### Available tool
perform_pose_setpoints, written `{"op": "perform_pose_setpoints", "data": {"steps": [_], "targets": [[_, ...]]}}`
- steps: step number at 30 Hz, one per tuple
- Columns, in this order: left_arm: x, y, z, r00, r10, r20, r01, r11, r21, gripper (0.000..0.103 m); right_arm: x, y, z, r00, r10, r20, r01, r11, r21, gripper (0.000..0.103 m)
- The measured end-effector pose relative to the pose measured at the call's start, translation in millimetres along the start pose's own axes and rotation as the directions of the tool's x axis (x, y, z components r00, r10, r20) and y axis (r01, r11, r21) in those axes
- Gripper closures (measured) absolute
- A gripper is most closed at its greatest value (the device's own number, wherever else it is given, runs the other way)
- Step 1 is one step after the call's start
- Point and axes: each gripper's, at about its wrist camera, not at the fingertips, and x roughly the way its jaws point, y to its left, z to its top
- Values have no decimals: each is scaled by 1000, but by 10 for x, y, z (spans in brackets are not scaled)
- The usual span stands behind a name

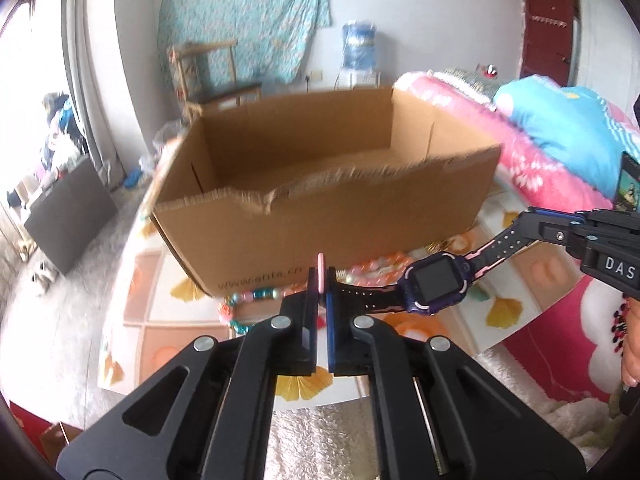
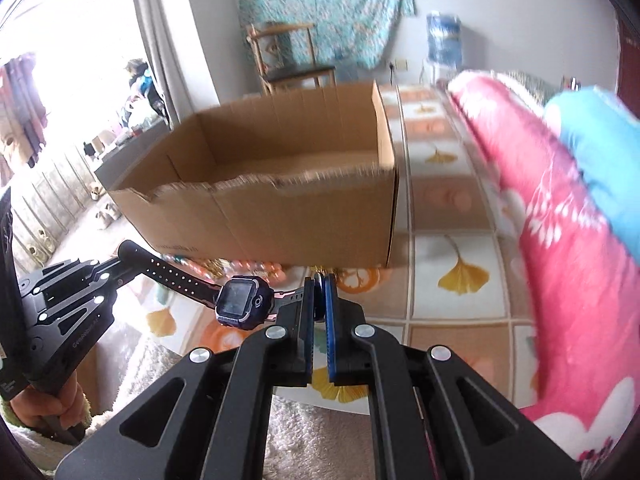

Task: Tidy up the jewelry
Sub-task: 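Lift the smartwatch with the right gripper and carry it over the box, then open the right gripper to drop the watch into the box, withdraw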

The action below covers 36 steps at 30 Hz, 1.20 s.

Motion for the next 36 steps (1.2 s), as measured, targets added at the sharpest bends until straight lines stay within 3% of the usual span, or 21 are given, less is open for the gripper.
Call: {"op": "perform_pose_setpoints", "data": {"steps": [5, 7, 12, 15, 19, 21, 25, 28, 32, 36], "targets": [[-386, 16, 224, 995, -5, 95, 2, 1000, 30, 100, -440, 118, 192, 991, 22, 134, -14, 998, -65, 98], [-515, 60, 391, 990, -4, 142, -2, 999, 42, 100, -610, 185, 362, 978, 39, 207, -15, 993, -113, 98], [-538, 303, 935, 981, 10, 191, -17, 999, 36, 100, -525, 292, 919, 959, 79, 271, -27, 981, -192, 98], [-265, 440, 1241, 990, 3, 143, -5, 1000, 15, 101, -133, 275, 1348, 971, 133, 197, -96, 977, -188, 98], [428, 630, 1609, 999, 29, 16, -29, 1000, 4, 101, 542, 277, 1780, 985, 168, 50, -159, 976, -147, 98], [803, 708, 1722, 998, 7, -65, -7, 1000, -11, 101, 951, 245, 1954, 984, 173, -33, -176, 977, -117, 98], [1547, 821, 1773, 970, 9, -243, -17, 999, -30, 101, 1673, 196, 2089, 973, 151, -176, -167, 982, -83, 98], [1870, 858, 1728, 948, 3, -319, -13, 999, -31, 101, 2056, 170, 2106, 957, 124, -263, -149, 985, -81, 98], [2066, 909, 1674, 931, 7, -366, -19, 999, -27, 101, 2279, 122, 2113, 937, 125, -327, -154, 986, -66, 98], [2130, 947, 1652, 914, -9, -406, -11, 999, -46, 97, 2331, 69, 2134, 933, 93, -347, -125, 990, -70, 98]]}}
